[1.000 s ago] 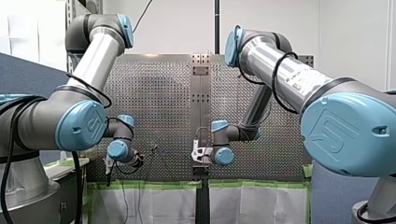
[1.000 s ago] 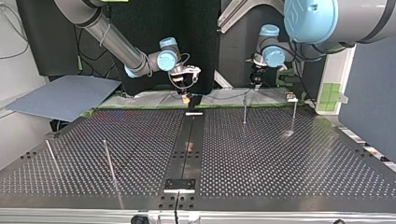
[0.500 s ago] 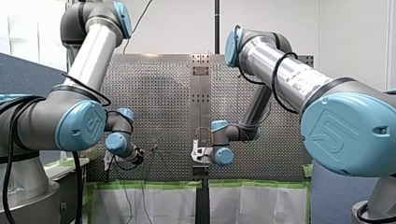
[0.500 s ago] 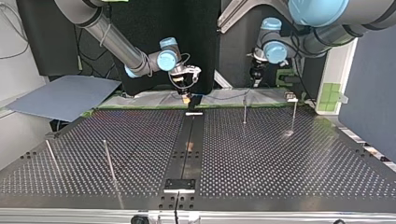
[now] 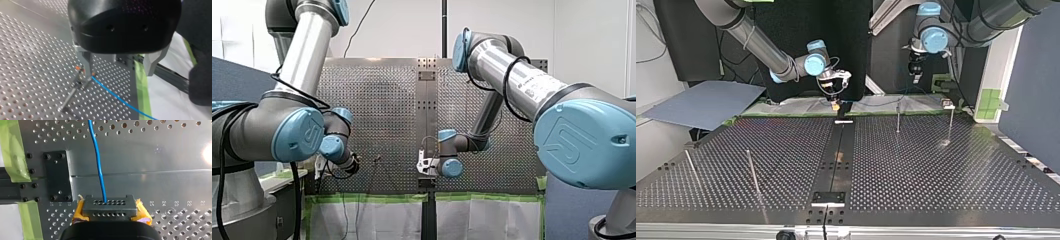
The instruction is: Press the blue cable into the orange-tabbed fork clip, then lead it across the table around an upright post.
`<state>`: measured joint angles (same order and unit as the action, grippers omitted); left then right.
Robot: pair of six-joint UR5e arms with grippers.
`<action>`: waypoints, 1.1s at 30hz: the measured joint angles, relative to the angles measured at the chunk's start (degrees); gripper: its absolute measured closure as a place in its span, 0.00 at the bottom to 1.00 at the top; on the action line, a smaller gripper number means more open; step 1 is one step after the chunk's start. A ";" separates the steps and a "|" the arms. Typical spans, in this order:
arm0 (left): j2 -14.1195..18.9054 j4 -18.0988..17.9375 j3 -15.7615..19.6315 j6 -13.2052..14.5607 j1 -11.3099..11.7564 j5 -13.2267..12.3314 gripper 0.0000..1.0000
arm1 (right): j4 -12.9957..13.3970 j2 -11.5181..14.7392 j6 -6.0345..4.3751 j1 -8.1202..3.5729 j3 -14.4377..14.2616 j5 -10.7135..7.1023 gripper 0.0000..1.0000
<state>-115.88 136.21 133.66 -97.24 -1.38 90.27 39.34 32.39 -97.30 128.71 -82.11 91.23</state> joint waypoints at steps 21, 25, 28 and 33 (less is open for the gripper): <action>-0.42 -9.34 -2.86 -2.36 -3.84 1.83 0.00 | 0.10 -0.23 -0.05 0.00 0.02 -0.34 1.00; -2.11 -9.51 -2.87 -2.39 -4.47 3.97 0.00 | 0.13 -0.37 -0.08 0.00 0.03 -0.34 1.00; -2.57 -9.54 -2.88 -2.39 -4.88 4.93 0.00 | 0.13 -0.58 -0.09 0.00 0.02 -0.34 1.00; -2.73 -9.61 -2.89 -2.39 -5.49 5.28 0.00 | 0.13 -0.88 -0.10 0.00 0.04 -0.37 1.00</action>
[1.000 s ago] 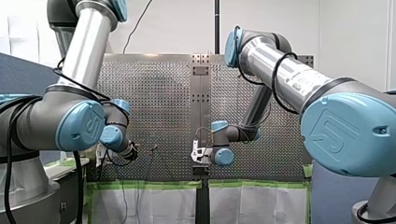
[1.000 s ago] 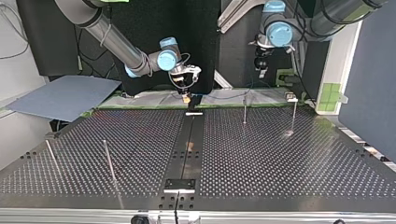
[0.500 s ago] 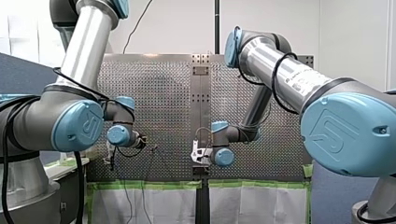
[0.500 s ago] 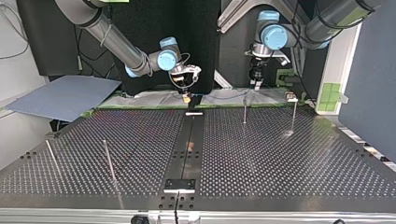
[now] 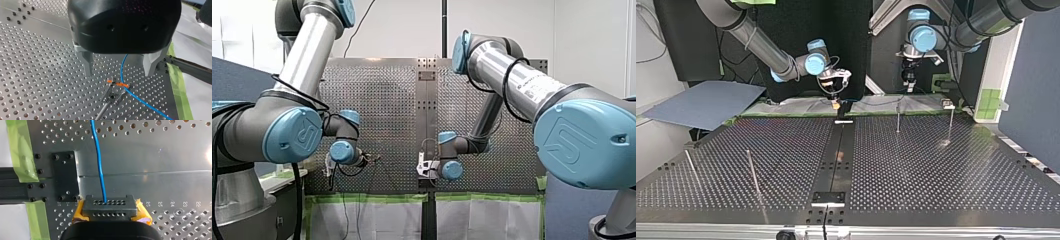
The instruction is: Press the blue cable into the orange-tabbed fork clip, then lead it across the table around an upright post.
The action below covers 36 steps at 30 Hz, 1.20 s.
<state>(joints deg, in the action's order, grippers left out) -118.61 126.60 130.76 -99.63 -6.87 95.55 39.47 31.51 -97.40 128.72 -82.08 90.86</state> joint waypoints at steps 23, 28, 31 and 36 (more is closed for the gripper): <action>-7.16 -5.29 -4.14 0.27 -2.99 2.01 0.00 | -0.09 -0.19 0.00 0.05 -0.01 -0.41 1.00; -7.18 -5.46 -4.54 0.72 -3.41 2.02 0.00 | -0.01 -0.23 0.00 0.02 0.01 -0.41 1.00; -7.19 -5.47 -4.63 0.93 -3.63 2.12 0.00 | 0.00 -0.24 0.00 -0.02 0.02 -0.41 1.00; -7.19 -5.25 -4.69 0.99 -3.84 2.59 0.00 | 0.04 -0.26 0.00 -0.04 0.02 -0.41 1.00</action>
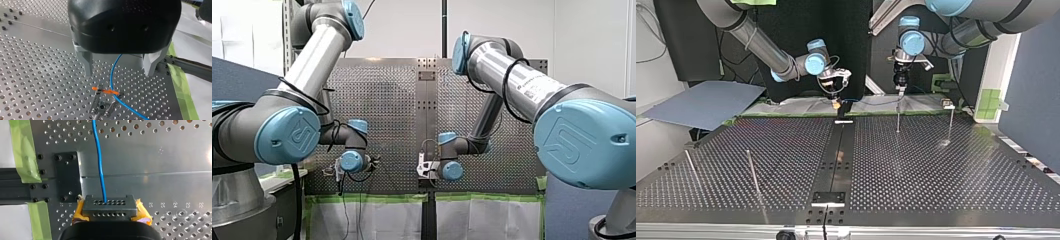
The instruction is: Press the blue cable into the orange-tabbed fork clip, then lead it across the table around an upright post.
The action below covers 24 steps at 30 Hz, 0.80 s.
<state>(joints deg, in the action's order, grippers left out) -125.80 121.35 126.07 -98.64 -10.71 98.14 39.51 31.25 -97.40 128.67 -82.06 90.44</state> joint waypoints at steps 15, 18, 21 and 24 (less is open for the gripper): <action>0.00 1.24 0.01 -0.99 -1.01 2.33 0.00 | -0.09 -0.10 0.00 0.05 0.00 0.00 1.00; 0.00 1.53 0.02 -0.95 -1.13 3.32 0.00 | -0.16 -0.14 0.00 0.10 0.00 0.00 1.00; 0.00 2.01 0.02 -0.91 -1.19 4.41 0.00 | -0.20 -0.15 0.00 0.11 0.00 0.00 1.00; 0.00 2.53 0.02 -0.88 -1.23 5.58 0.00 | -0.21 -0.16 0.00 0.12 0.00 0.00 1.00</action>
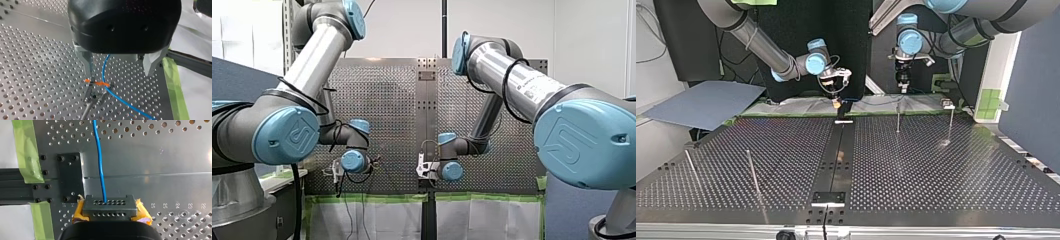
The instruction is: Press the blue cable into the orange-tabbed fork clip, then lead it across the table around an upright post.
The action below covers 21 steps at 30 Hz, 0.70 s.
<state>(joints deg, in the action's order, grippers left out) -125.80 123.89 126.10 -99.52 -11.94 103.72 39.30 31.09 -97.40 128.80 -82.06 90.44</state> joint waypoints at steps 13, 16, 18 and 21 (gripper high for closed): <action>0.00 0.31 0.00 0.02 -0.03 0.76 0.00 | -0.09 -0.10 0.01 -0.07 0.00 0.00 1.00; 0.00 0.31 -0.01 0.09 -0.03 0.74 0.00 | -0.09 -0.16 0.06 -0.07 0.00 0.00 1.00; 0.00 0.31 0.00 0.21 -0.03 0.68 0.00 | -0.10 -0.16 0.07 -0.07 0.00 0.00 1.00; 0.00 0.38 0.00 0.74 -0.19 0.11 0.00 | -0.14 -0.17 0.15 -0.07 0.00 -0.12 1.00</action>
<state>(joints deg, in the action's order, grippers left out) -125.80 124.26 126.10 -98.77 -12.13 103.83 39.16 30.91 -97.25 128.73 -82.06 90.32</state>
